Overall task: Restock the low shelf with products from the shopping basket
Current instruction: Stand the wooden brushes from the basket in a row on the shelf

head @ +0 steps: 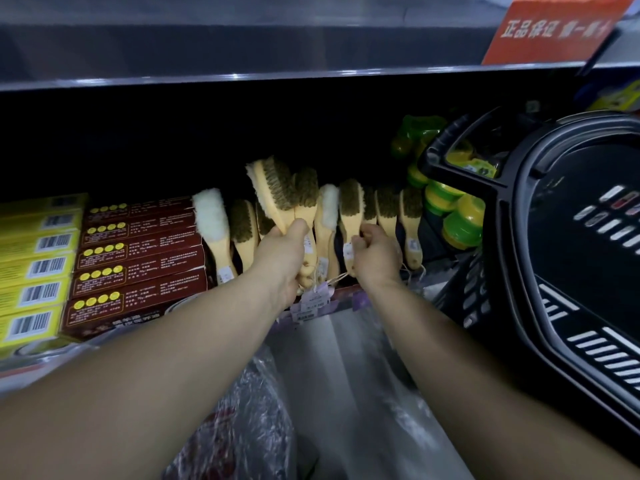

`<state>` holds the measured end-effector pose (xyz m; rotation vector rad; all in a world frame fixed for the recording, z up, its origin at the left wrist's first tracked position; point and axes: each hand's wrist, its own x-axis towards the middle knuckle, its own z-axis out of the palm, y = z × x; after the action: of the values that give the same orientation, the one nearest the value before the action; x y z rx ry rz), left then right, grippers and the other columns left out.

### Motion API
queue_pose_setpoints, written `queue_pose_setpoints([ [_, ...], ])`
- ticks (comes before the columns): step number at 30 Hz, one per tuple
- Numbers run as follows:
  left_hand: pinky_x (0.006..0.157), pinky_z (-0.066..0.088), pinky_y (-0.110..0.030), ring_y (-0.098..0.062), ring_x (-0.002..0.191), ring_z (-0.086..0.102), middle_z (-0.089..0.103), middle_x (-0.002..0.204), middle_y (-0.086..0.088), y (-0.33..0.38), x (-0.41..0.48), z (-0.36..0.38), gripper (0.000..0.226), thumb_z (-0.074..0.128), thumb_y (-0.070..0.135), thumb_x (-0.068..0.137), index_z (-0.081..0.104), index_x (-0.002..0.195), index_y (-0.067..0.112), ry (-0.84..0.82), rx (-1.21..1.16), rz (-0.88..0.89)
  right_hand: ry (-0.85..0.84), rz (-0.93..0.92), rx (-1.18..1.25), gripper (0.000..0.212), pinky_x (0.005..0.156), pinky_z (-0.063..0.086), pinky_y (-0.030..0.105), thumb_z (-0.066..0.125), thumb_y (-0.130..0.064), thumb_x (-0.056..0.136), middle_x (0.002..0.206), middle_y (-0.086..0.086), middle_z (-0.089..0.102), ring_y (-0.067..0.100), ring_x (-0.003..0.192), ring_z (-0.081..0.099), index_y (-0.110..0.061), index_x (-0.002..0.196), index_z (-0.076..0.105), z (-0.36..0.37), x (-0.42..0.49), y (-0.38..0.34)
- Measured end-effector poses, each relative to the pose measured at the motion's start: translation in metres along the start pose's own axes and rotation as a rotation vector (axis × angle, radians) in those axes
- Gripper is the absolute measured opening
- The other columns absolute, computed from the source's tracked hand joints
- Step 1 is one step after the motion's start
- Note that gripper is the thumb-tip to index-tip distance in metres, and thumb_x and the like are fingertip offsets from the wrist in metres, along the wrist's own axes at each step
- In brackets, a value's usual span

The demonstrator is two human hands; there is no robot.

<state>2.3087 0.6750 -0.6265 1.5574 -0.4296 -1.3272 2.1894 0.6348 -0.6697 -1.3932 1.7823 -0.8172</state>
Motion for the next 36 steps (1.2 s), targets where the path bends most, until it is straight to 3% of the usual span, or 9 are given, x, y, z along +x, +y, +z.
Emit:
queue_pose_setpoints([
  [2, 0.039, 0.035, -0.023, -0.022, 0.047, 0.046, 0.051, 0.065, -0.008, -0.001, -0.001, 0.0, 0.008, 0.05, 0.022, 0.09, 0.051, 0.083, 0.019, -0.033, 0.013, 0.0, -0.057, -0.029, -0.064, 0.042, 0.077, 0.035, 0.022, 0.042, -0.013, 0.098, 0.11, 0.009, 0.062, 0.023, 0.102, 0.056, -0.013, 0.14, 0.04, 0.004, 0.0, 0.006],
  [6, 0.069, 0.055, -0.051, -0.028, 0.073, 0.065, 0.067, 0.089, -0.011, -0.004, 0.0, -0.002, 0.002, 0.059, 0.016, 0.091, 0.059, 0.091, 0.018, -0.093, -0.009, -0.01, -0.081, -0.047, -0.117, 0.047, 0.088, 0.041, 0.027, 0.042, -0.011, 0.097, 0.125, 0.01, 0.058, 0.024, 0.111, 0.056, -0.016, 0.143, 0.038, 0.007, 0.004, 0.012],
  [10, 0.046, 0.053, -0.026, -0.012, 0.069, 0.062, 0.066, 0.08, -0.001, -0.007, 0.004, -0.001, 0.013, 0.066, 0.011, 0.086, 0.059, 0.086, 0.022, -0.069, -0.01, 0.03, -0.06, -0.079, -0.238, 0.043, 0.097, 0.042, 0.035, 0.043, -0.012, 0.096, 0.125, 0.014, 0.05, 0.03, 0.115, 0.05, -0.013, 0.139, 0.042, 0.008, 0.005, 0.011],
  [12, 0.051, 0.054, -0.029, -0.012, 0.069, 0.061, 0.065, 0.08, 0.0, -0.009, 0.005, -0.001, 0.015, 0.069, 0.01, 0.083, 0.059, 0.085, 0.022, -0.054, -0.012, 0.032, 0.035, -0.121, -0.251, 0.039, 0.101, 0.038, 0.036, 0.045, -0.015, 0.096, 0.127, 0.016, 0.046, 0.031, 0.118, 0.046, -0.008, 0.134, 0.045, 0.006, 0.0, 0.007],
  [16, 0.074, 0.053, -0.048, -0.018, 0.068, 0.058, 0.064, 0.08, -0.003, -0.007, 0.006, 0.0, 0.015, 0.07, 0.011, 0.082, 0.059, 0.082, 0.02, -0.028, -0.033, 0.017, 0.056, -0.25, -0.013, 0.029, 0.084, 0.039, 0.028, 0.042, -0.026, 0.098, 0.108, 0.01, 0.056, 0.023, 0.102, 0.053, -0.009, 0.109, 0.062, -0.001, -0.018, -0.011],
  [22, 0.05, 0.052, -0.026, -0.017, 0.061, 0.06, 0.064, 0.078, -0.006, 0.001, 0.003, 0.007, 0.006, 0.053, 0.015, 0.095, 0.058, 0.092, 0.016, -0.06, -0.156, -0.035, -0.304, -0.104, 0.323, 0.022, 0.064, 0.049, 0.012, 0.052, -0.016, 0.094, 0.087, -0.006, 0.061, 0.003, 0.074, 0.059, -0.015, 0.116, 0.056, -0.002, -0.039, -0.017],
  [27, 0.049, 0.046, -0.027, -0.017, 0.059, 0.044, 0.045, 0.08, -0.004, 0.006, -0.001, 0.018, 0.023, 0.04, 0.014, 0.098, 0.061, 0.105, 0.011, -0.094, -0.178, -0.095, -0.013, 0.103, 0.386, 0.021, 0.079, 0.055, 0.042, 0.038, -0.017, 0.1, 0.112, 0.015, 0.06, 0.03, 0.088, 0.064, -0.014, 0.119, 0.046, -0.006, -0.025, -0.007],
  [30, 0.062, 0.045, -0.03, -0.022, 0.067, 0.048, 0.049, 0.09, -0.011, 0.007, -0.002, 0.018, 0.031, 0.033, 0.009, 0.095, 0.06, 0.111, 0.01, -0.139, -0.118, -0.116, 0.163, 0.118, 0.338, 0.023, 0.068, 0.047, 0.027, 0.038, -0.016, 0.1, 0.111, 0.015, 0.059, 0.021, 0.075, 0.06, -0.008, 0.12, 0.047, -0.01, -0.015, 0.004],
  [36, 0.092, 0.047, -0.047, -0.03, 0.095, 0.057, 0.059, 0.1, -0.017, 0.003, 0.002, 0.015, 0.027, 0.033, -0.008, 0.093, 0.054, 0.107, 0.002, -0.266, 0.007, -0.079, 0.153, 0.113, 0.038, 0.033, 0.087, 0.04, 0.031, 0.038, -0.019, 0.1, 0.124, 0.014, 0.057, 0.033, 0.112, 0.053, -0.009, 0.13, 0.048, -0.001, 0.0, 0.02],
])
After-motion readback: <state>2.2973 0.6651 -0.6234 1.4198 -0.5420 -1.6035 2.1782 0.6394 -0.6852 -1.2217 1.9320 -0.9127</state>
